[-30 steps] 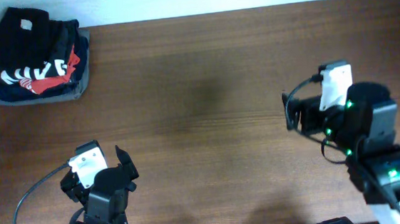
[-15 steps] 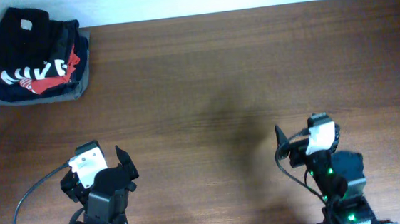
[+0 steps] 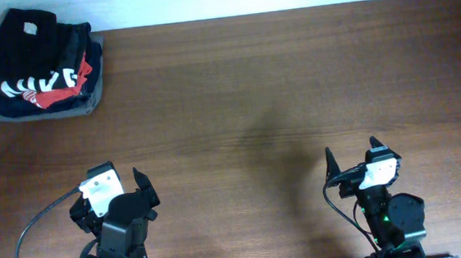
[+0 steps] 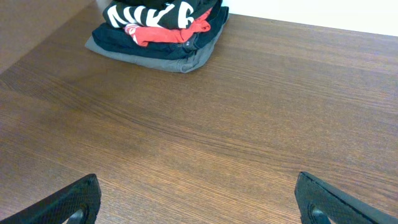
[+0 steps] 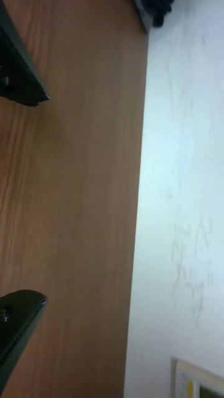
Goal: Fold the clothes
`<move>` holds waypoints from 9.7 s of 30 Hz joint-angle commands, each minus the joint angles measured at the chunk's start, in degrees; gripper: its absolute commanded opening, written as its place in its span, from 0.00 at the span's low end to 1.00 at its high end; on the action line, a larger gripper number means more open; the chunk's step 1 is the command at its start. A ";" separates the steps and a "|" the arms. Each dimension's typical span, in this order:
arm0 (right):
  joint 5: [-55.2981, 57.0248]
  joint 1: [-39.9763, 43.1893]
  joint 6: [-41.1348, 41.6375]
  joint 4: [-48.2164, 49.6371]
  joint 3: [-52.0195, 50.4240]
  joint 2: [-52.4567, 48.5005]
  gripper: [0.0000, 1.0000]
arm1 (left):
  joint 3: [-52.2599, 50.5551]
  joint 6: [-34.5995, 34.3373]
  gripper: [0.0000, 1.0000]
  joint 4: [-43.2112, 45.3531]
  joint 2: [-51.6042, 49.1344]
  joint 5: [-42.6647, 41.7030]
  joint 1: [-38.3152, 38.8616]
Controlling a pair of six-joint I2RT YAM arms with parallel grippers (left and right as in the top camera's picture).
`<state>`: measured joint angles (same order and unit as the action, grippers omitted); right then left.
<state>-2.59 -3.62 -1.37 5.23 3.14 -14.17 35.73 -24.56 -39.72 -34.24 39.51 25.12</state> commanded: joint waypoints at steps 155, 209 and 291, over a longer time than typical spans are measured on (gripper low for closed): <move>0.68 3.26 -4.20 -9.60 -2.82 13.81 0.99 | -35.26 21.46 0.99 35.47 33.97 -38.18 -26.21; 0.68 3.26 -4.20 -9.60 -2.82 13.81 0.99 | -35.26 26.77 0.99 35.30 33.97 -41.64 -26.14; 0.68 3.26 -4.20 -9.60 -2.82 13.81 0.99 | -35.26 34.53 0.99 35.80 33.94 -47.06 -26.03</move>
<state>-2.24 -0.75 -5.19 -4.08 0.60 -0.91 0.64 9.26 -3.66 -0.71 -6.07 -0.73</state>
